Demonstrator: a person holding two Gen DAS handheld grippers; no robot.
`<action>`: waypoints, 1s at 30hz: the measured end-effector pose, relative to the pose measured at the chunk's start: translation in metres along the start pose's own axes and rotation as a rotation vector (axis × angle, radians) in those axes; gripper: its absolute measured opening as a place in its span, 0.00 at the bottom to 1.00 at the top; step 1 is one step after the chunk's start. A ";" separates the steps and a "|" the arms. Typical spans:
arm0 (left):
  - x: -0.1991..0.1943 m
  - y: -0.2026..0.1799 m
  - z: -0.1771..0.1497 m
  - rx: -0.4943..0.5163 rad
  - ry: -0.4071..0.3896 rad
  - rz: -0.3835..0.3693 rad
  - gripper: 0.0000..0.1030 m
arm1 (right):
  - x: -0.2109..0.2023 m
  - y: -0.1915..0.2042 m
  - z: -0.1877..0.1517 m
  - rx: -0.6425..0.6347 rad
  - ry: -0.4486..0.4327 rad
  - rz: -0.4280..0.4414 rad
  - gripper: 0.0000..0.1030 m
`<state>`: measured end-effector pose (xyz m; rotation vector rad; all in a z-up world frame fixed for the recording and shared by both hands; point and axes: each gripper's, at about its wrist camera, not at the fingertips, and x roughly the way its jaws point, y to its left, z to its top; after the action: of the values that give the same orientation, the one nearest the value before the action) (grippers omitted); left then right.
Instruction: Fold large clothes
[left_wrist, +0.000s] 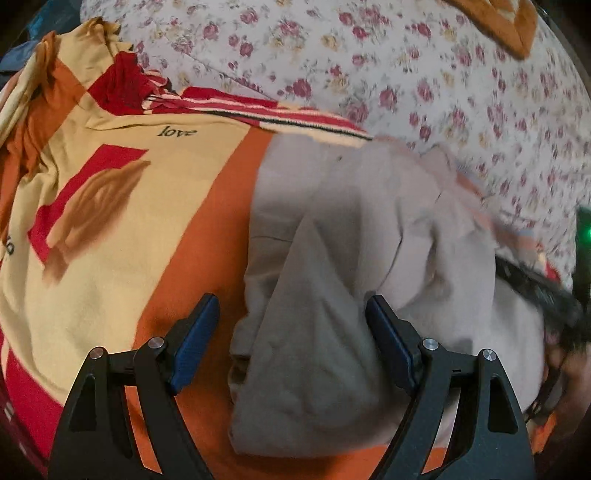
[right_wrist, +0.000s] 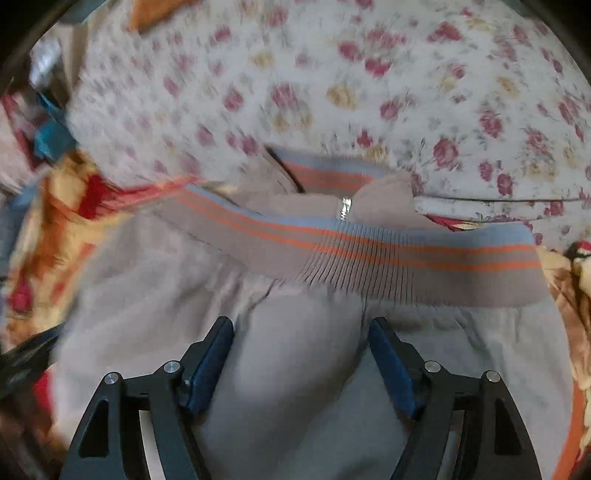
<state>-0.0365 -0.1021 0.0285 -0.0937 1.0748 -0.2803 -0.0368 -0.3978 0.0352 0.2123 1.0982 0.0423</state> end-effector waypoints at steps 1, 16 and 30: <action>0.002 0.000 0.001 0.018 -0.008 0.004 0.79 | 0.005 0.004 0.002 -0.003 -0.007 -0.029 0.67; -0.028 0.043 0.012 -0.057 0.005 -0.236 0.79 | -0.028 -0.011 -0.006 0.077 -0.028 0.047 0.68; -0.030 0.037 -0.027 -0.018 0.108 -0.434 0.79 | -0.157 -0.104 -0.136 0.252 -0.139 -0.065 0.87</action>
<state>-0.0674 -0.0567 0.0337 -0.3332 1.1582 -0.6722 -0.2364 -0.5013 0.0933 0.3991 0.9693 -0.1678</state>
